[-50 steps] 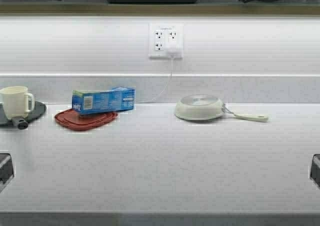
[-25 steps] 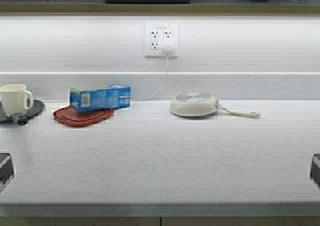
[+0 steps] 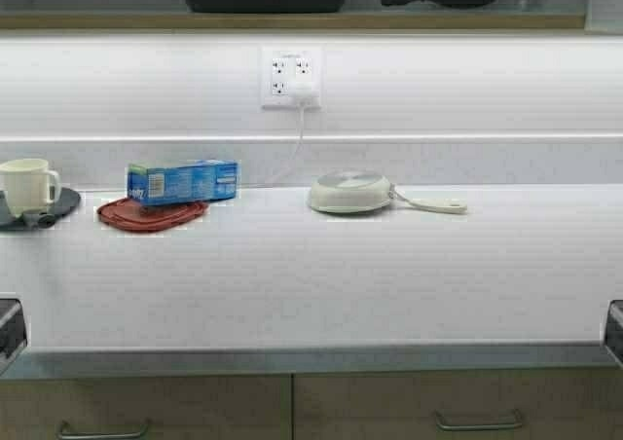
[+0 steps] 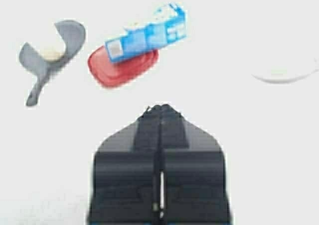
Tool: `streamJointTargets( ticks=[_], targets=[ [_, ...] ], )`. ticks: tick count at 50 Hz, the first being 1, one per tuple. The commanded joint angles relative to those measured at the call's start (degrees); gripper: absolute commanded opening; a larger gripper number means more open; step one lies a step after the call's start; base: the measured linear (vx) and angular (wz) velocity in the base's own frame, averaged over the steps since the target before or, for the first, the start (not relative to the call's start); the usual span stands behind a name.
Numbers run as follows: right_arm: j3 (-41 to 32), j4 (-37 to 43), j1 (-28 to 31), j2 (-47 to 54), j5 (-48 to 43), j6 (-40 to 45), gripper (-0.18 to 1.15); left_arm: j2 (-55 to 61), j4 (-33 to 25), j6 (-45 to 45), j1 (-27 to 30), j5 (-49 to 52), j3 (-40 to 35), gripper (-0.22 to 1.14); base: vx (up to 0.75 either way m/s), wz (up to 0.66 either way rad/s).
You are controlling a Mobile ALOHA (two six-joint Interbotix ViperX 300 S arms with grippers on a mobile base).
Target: Open the cabinet, put the pot inside, then close it
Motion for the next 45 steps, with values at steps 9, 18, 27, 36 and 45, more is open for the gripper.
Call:
streamJointTargets(
  ticks=[9, 18, 27, 36, 45],
  targets=[
    [0.26, -0.88, -0.26, -1.85, 2.29, -0.26, 0.08, 0.26, -1.05, 1.14, 2.11, 3.87, -0.62, 0.04, -0.26, 0.01],
    [0.7, -0.88, -0.53, -2.81, 3.96, -0.26, 0.08, 0.26, -0.97, 1.58, 2.2, 3.87, -1.14, 0.04, -0.23, 0.09],
    [3.34, -1.41, -3.08, -7.47, 6.94, -0.44, 0.08, -1.05, -0.79, 2.2, 2.99, 6.94, -1.76, 0.04, -0.27, 0.15],
    [5.45, -5.63, -12.22, -17.31, 9.4, -1.14, 0.08, -5.63, 1.23, 4.48, 9.23, 15.82, -4.57, 0.04, -0.29, 0.11],
    [3.16, -9.93, -22.06, -26.54, 16.96, -1.05, 0.08, -13.89, 1.41, 4.57, 19.42, 26.81, -8.79, 0.04, -0.23, -0.05]
  ],
)
